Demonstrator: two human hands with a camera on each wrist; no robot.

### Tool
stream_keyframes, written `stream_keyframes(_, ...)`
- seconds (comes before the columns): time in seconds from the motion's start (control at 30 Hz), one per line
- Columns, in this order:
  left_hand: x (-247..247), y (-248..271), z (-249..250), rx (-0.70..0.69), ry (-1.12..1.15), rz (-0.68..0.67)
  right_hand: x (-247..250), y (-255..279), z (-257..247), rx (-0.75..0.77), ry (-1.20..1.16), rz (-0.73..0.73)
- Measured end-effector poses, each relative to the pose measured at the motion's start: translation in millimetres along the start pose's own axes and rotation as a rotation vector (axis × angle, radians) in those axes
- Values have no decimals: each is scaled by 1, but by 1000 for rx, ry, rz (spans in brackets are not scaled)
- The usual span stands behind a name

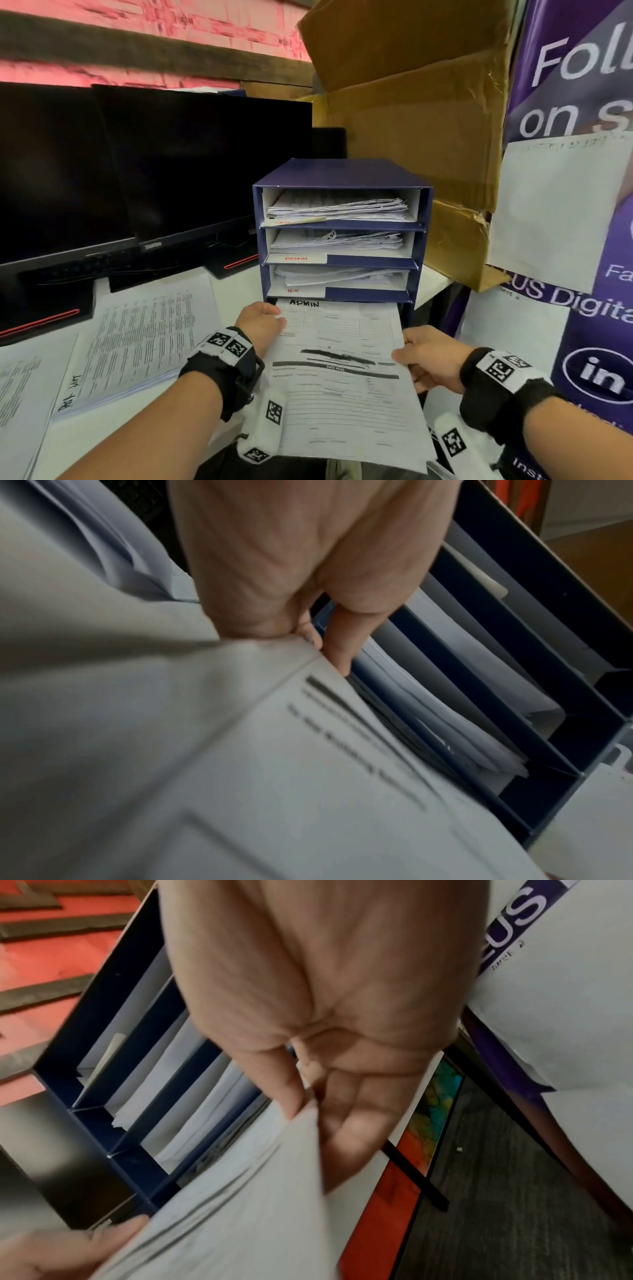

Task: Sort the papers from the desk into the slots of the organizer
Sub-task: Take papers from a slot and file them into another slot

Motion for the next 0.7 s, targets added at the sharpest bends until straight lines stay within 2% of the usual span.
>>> stream_keyframes(0.17, 1, 16, -10, 181, -19, -136, 1, -11, -12, 58, -201, 226)
stream_keyframes(0.33, 3, 35, -11, 213, -47, -286, 17, -24, -11, 8, -393, 495)
stream_keyframes(0.4, 4, 40, -6, 179, -108, -338, 20, -24, -14, 10, -396, 524)
stream_keyframes(0.47, 6, 37, 0, 50, -296, -320, 13, -20, -20, 28, -341, 458)
stream_keyframes(0.53, 10, 29, 8, -71, -475, -203, 4, -8, -25, 36, -186, 329)
stream_keyframes(0.63, 11, 18, 11, -129, -448, -58, -13, 12, -18, -95, 72, -11)
stream_keyframes(0.7, 11, 14, 9, -104, -349, 17, -14, 9, -13, -134, 73, -44)
Point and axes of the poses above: each hand's wrist, its own y-axis away from the middle knuckle, its own x-axis out of the back of the hand, z = x × y, the point moved 5 cm from there along -y, towards the middle knuckle, and after that the axes turned 6 degrees about z, right-handed, at the moved point
